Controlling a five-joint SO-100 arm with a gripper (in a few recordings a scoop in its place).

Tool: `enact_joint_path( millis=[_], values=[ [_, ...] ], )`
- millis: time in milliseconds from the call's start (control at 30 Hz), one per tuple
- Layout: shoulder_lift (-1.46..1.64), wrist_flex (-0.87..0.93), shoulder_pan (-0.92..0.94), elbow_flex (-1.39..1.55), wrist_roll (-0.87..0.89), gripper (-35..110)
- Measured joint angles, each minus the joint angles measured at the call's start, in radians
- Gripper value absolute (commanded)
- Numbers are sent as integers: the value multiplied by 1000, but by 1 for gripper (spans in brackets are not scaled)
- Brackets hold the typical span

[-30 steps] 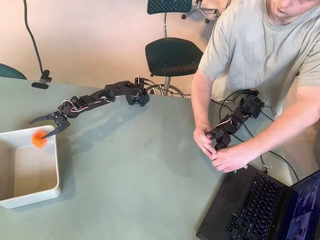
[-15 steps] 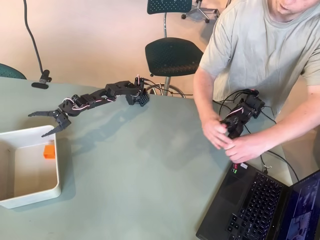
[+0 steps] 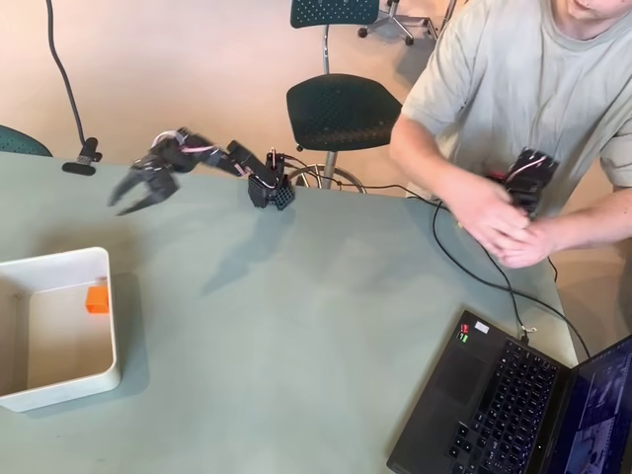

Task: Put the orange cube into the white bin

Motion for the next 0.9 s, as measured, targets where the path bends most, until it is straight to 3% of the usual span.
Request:
enact_joint_path(
  millis=[167, 333, 700, 900],
  values=[
    [114, 261, -137, -6, -295, 9],
    [184, 476, -195, -8, -382, 9],
    [480, 500, -204, 21, -393, 9],
    [712, 503, -201, 488, -393, 9]
  ],
)
